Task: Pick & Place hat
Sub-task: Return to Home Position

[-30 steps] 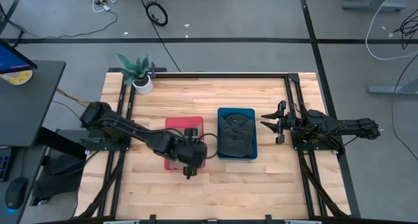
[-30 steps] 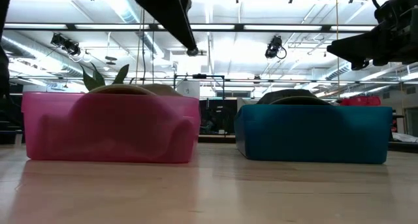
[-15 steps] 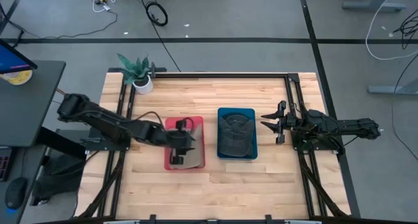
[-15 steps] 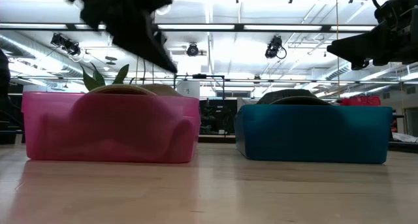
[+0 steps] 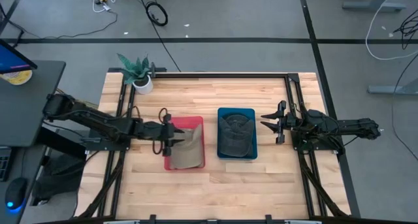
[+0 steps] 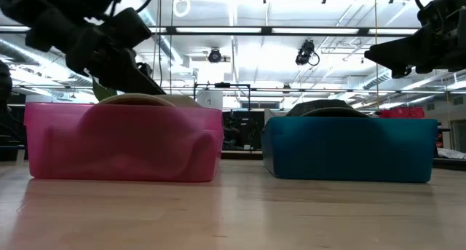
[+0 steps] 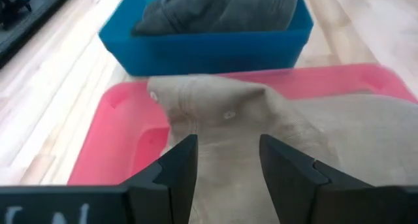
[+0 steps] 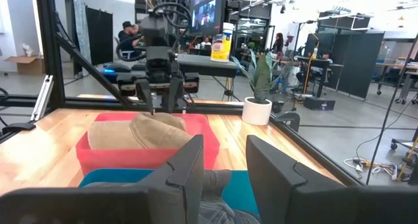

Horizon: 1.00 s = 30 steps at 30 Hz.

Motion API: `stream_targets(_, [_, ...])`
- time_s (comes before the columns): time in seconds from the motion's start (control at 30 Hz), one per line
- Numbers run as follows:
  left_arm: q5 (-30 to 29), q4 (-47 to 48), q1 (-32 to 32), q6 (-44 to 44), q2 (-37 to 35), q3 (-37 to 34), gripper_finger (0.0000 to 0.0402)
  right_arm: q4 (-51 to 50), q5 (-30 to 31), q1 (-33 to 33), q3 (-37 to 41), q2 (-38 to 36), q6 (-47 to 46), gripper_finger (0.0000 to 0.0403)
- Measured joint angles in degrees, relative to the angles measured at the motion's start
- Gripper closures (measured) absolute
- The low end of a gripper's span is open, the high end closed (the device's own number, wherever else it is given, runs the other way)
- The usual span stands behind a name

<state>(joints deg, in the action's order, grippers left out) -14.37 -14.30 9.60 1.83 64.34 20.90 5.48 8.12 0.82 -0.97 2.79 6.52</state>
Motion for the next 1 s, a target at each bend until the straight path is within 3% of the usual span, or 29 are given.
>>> stream_targets(0.2, [0.1,-6.2,-0.2,-1.0,-6.0,-5.2,0.0232,0.0,0.0,0.0,0.0,0.0,0.0,0.0285])
stream_targets(0.4, [0.3,-6.5,-0.2,-1.0,-13.4,-8.6,0.0232,0.0,0.0,0.0,0.0,0.0,0.0,0.0285])
stream_targets(1.0, [11.5,-11.5,-4.3,-2.2,-36.4,-20.0,0.0232,0.0,0.0,0.0,0.0,0.0,0.0,0.0285])
